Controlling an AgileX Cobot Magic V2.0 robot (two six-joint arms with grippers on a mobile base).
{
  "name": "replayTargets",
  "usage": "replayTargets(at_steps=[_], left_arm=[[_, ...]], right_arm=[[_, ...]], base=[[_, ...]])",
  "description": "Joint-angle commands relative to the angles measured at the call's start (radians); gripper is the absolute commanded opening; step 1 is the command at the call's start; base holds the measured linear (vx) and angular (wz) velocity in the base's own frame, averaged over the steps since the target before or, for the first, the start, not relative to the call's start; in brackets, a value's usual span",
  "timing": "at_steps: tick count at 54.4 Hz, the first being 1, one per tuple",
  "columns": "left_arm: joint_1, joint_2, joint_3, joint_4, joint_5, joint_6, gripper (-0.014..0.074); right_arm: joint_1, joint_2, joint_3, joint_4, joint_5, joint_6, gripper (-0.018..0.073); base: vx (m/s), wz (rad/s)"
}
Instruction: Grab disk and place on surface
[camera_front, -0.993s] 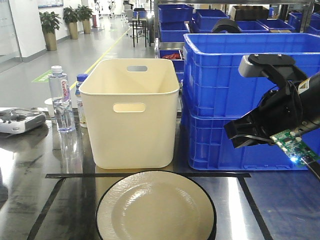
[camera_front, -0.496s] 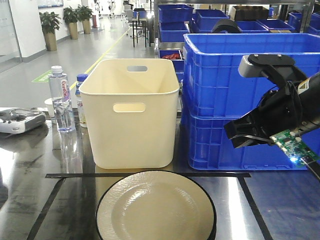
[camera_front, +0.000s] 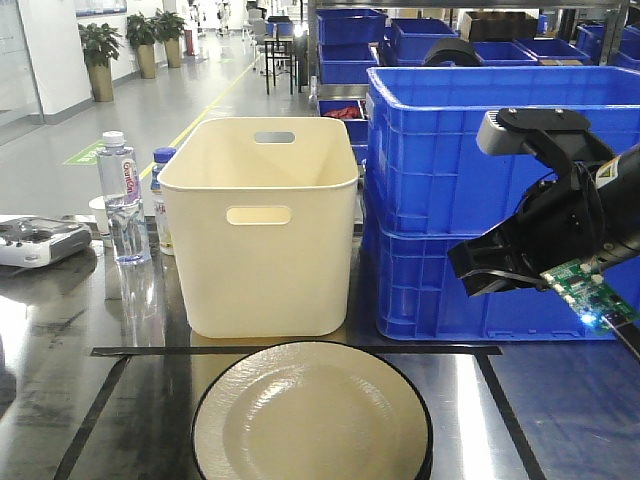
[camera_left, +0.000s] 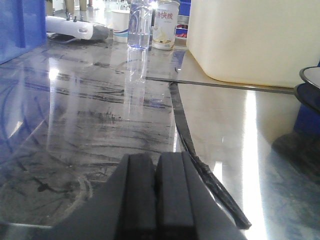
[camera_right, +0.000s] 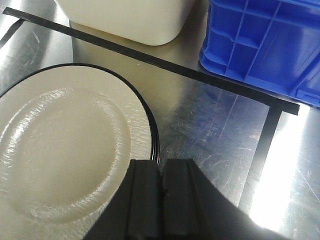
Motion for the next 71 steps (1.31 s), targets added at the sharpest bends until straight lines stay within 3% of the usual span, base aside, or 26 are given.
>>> replayTargets(at_steps=[1, 30, 47, 58, 71], left_arm=[[-0.001, -0.012, -0.015, -0.01, -0.078, -0.008, 0.004], [-0.001, -0.012, -0.015, -0.01, -0.078, -0.008, 0.004], [-0.001, -0.012, -0.015, -0.01, -0.078, -0.008, 0.004], [-0.001, -0.012, -0.015, -0.01, -0.078, -0.008, 0.004], [-0.001, -0.012, -0.015, -0.01, -0.078, -0.008, 0.004]], right_arm=[[-0.005, -0.035, -0.026, 0.009, -0.06, 0.001, -0.0011], [-0.007, -0.142, 0.012, -0.019, -0.071, -0.005, -0.0008], [-0.116, -0.478, 0.608, -0.018, -0.492, -0.005, -0.0008], [-0.247, -0.782, 0.992, -0.04, -0.75, -0.005, -0.0008], [-0.366, -1.125, 1.269, -0.186, -0.82, -0.002, -0.0008]], base=[[0.0, 0.0], [0.0, 0.0], [0.0, 0.0], [0.0, 0.0], [0.0, 0.0]])
